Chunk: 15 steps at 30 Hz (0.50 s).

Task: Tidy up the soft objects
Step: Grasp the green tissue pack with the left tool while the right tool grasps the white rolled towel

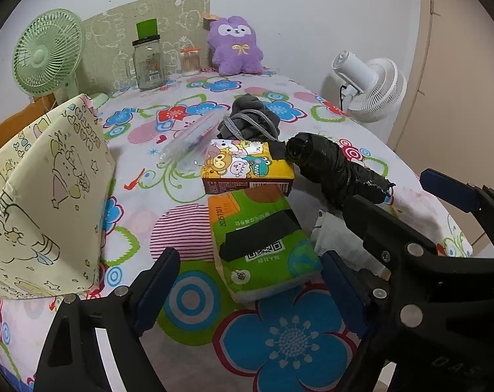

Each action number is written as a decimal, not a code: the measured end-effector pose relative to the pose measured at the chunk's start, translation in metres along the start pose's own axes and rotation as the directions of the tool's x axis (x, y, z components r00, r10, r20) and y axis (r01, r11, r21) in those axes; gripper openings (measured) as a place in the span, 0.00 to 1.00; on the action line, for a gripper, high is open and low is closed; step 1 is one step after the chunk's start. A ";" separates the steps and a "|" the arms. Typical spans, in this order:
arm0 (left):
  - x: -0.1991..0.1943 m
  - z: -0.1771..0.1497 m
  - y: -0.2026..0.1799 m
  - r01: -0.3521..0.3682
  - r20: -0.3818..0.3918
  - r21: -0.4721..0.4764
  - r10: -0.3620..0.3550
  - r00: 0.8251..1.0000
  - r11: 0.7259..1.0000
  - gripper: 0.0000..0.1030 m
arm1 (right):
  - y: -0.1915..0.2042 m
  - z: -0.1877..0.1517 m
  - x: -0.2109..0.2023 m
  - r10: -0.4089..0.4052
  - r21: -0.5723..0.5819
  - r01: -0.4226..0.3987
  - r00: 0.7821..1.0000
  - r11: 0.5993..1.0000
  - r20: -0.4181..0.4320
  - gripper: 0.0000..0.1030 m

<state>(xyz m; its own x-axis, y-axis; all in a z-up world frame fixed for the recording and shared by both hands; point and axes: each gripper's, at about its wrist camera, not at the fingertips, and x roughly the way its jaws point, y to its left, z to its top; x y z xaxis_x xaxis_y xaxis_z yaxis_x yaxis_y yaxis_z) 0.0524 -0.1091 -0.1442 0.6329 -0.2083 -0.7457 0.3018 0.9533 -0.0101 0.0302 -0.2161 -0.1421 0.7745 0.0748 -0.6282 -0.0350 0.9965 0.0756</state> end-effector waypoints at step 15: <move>-0.003 -0.006 0.005 0.002 -0.001 0.052 -0.002 1.000 0.999 0.54 | 0.007 -0.007 0.015 0.042 0.013 -0.041 0.996 0.999 -0.084 0.75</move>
<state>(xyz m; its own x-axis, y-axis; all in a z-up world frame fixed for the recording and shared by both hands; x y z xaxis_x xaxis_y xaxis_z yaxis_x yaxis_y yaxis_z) 0.0480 -0.1024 -0.1464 0.6313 -0.2096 -0.7467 0.3394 0.9404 0.0230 0.0373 -0.2082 -0.1562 0.7169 0.1191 -0.6870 -0.0586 0.9921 0.1108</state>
